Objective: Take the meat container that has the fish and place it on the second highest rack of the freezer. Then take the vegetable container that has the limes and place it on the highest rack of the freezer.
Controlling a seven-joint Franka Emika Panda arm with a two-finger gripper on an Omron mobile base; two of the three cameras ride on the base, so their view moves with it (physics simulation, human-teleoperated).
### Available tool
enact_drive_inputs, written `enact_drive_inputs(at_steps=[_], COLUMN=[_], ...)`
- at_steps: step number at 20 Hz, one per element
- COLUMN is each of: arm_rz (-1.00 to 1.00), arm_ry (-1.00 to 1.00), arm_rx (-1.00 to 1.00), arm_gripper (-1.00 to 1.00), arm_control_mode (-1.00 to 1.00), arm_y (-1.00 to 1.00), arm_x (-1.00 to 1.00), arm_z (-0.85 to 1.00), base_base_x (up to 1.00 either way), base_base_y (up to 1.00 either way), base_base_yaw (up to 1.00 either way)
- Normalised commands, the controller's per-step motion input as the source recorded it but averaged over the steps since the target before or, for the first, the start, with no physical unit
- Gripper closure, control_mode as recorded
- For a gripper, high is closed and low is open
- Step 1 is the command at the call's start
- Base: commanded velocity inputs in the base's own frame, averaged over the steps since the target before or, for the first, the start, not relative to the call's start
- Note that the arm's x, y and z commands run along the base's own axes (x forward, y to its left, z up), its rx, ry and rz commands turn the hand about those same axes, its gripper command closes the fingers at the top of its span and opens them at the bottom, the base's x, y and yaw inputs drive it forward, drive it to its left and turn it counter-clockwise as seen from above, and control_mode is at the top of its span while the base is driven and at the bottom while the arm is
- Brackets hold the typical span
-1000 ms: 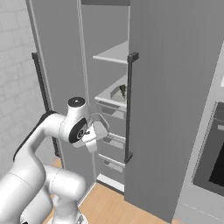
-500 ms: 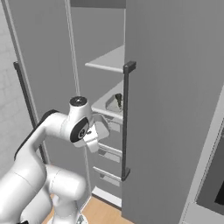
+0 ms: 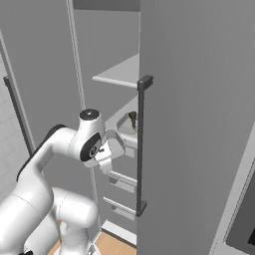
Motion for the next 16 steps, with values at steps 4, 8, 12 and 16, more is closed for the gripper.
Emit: enact_drive_inputs(at_steps=[4, 8, 12, 16], arm_rz=[-0.01, 0.01, 0.0, 0.06], arm_ry=[-0.11, -0.11, 0.0, 0.0], arm_rx=[-0.13, -0.14, -0.01, 0.0], arm_gripper=[1.0, 1.0, 1.0, 1.0], arm_control_mode=[-1.0, -1.0, -1.0, -1.0], arm_y=[0.24, 0.29, 0.0, 0.0], arm_x=[0.31, 0.19, 0.54, 0.2], arm_z=[0.96, 1.0, 1.0, 1.0], base_base_x=[0.0, 0.0, 0.0, 0.0], base_base_y=[0.0, 0.0, 0.0, 0.0], base_base_yaw=[0.0, 0.0, 0.0, 0.0])
